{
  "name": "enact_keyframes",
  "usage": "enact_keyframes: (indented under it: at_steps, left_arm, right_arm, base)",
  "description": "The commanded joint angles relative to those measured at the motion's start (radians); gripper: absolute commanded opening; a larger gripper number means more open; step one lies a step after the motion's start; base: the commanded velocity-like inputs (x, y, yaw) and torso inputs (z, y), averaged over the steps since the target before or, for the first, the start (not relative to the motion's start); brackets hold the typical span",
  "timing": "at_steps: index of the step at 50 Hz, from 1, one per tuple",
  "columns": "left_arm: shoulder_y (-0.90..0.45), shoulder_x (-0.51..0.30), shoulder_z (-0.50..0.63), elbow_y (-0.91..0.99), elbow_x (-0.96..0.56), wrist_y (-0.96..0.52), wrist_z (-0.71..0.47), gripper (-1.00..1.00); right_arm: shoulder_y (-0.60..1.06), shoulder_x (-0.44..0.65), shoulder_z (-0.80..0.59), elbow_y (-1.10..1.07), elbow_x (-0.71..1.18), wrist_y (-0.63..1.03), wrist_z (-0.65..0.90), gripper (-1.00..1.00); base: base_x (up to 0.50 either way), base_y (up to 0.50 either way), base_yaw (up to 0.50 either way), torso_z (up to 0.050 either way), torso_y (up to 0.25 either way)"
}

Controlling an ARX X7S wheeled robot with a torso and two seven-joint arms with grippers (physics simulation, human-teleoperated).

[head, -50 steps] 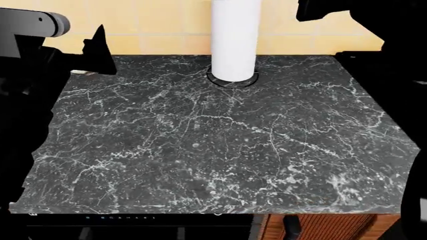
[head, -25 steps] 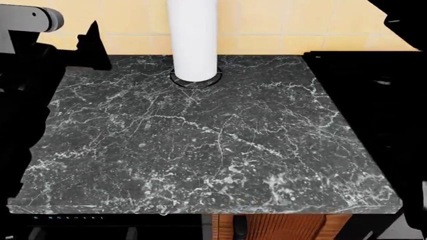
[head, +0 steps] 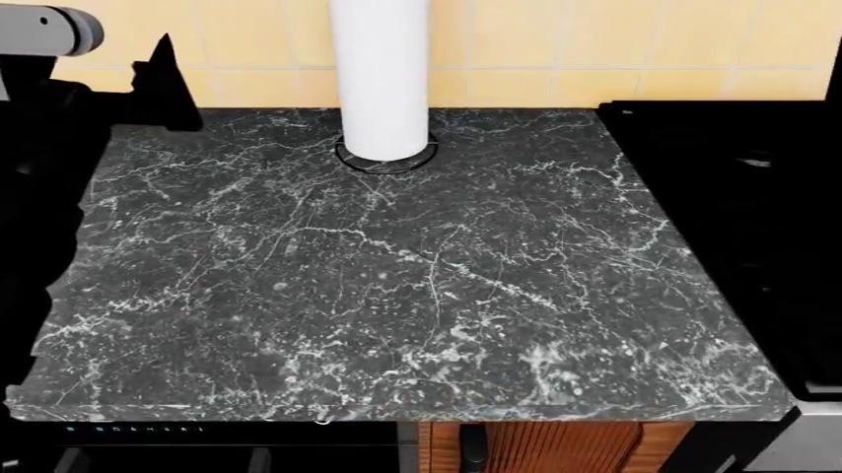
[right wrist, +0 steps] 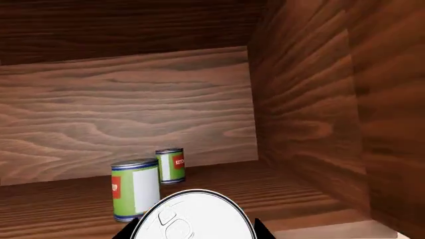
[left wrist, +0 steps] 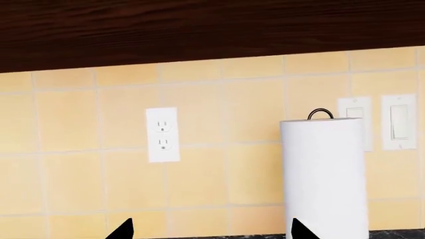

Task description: Pick the cans from the counter and place them in their designated side in the cabinet.

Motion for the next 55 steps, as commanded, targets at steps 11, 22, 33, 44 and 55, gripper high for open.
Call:
enact_keyframes:
  at_steps: [11,22,33,44,55]
  left_arm:
    - [-0.02,-0.013,-0.006,-0.009,0.001,0.004,-0.002,1.0]
    - [-0.129,-0.119,0.069,-0.081,-0.011,-0.07,0.137,1.0]
    - [-0.303,-0.228,0.176,-0.164,-0.061,-0.251,0.312,1.0]
    - [-0.358,-0.243,0.21,-0.218,-0.023,-0.229,0.33,1.0]
    - [-0.367,-0.242,0.208,-0.241,-0.013,-0.211,0.325,1.0]
  right_arm:
    - [0.262,-0.09,0.188,0.204,-0.3,0.024,0.002,-1.0]
    - [0.277,-0.105,0.136,0.204,-0.325,0.103,-0.036,-1.0]
    - [0.277,-0.102,0.124,0.204,-0.326,0.108,-0.038,-1.0]
    - [0.277,-0.102,0.124,0.204,-0.326,0.108,-0.038,-1.0]
    - [0.277,-0.102,0.124,0.204,-0.326,0.108,-0.038,-1.0]
  base:
    - [0.0,0.0,0.0,0.0,0.001]
    - [0.0,0.0,0.0,0.0,0.0]
    - [0.0,0.0,0.0,0.001,0.0]
    - [0.0,0.0,0.0,0.0,0.001]
    - [0.14,0.0,0.0,0.0,0.0]
